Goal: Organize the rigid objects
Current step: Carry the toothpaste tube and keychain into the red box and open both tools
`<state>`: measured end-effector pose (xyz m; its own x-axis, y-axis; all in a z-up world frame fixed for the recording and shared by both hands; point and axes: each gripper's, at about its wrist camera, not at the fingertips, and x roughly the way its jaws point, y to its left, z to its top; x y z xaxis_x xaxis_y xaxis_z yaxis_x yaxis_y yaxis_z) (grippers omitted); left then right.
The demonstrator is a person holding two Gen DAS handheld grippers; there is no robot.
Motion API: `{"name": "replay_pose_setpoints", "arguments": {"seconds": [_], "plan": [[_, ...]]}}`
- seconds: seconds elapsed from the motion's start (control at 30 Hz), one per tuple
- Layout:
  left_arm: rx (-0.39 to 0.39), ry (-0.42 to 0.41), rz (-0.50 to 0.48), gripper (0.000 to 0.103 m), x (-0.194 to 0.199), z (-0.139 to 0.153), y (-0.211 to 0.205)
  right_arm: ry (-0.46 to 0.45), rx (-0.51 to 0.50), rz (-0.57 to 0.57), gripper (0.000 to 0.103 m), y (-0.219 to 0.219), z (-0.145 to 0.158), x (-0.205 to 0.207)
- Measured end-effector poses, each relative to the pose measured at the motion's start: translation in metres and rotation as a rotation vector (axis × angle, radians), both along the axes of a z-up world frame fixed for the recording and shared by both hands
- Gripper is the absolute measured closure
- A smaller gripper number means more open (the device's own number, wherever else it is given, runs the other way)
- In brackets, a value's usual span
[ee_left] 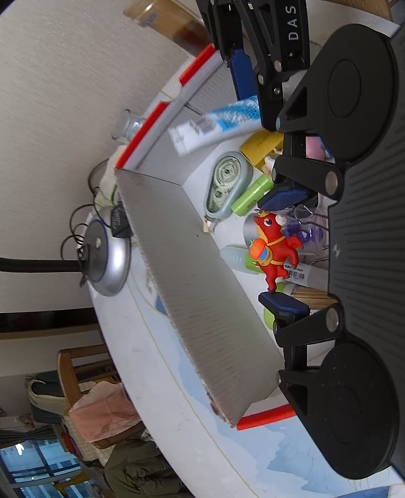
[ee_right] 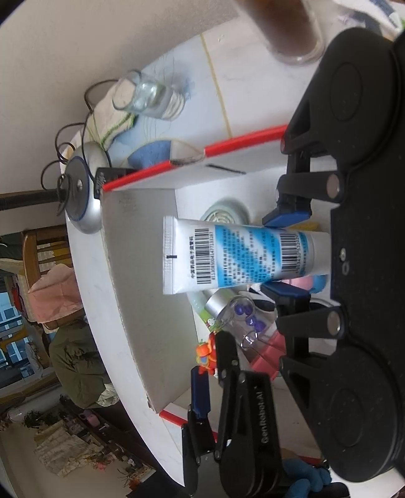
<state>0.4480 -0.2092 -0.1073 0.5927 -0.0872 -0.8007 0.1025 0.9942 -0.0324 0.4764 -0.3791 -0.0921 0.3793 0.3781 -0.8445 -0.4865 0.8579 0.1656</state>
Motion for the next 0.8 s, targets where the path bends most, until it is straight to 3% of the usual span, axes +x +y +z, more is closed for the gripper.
{"name": "replay_pose_setpoints", "arguments": {"seconds": [0.33, 0.67, 0.8], "plan": [[0.005, 0.107, -0.019, 0.047, 0.012, -0.011, -0.004, 0.038, -0.02, 0.037, 0.066, 0.011, -0.016, 0.007], [-0.016, 0.146, -0.024, 0.045, 0.01, -0.014, -0.003, 0.048, -0.009, 0.042, 0.06, 0.006, -0.018, 0.002], [-0.029, 0.139, -0.022, 0.038, 0.003, -0.011, -0.003, 0.043, -0.001, 0.04, 0.056, 0.003, -0.015, -0.005]]}}
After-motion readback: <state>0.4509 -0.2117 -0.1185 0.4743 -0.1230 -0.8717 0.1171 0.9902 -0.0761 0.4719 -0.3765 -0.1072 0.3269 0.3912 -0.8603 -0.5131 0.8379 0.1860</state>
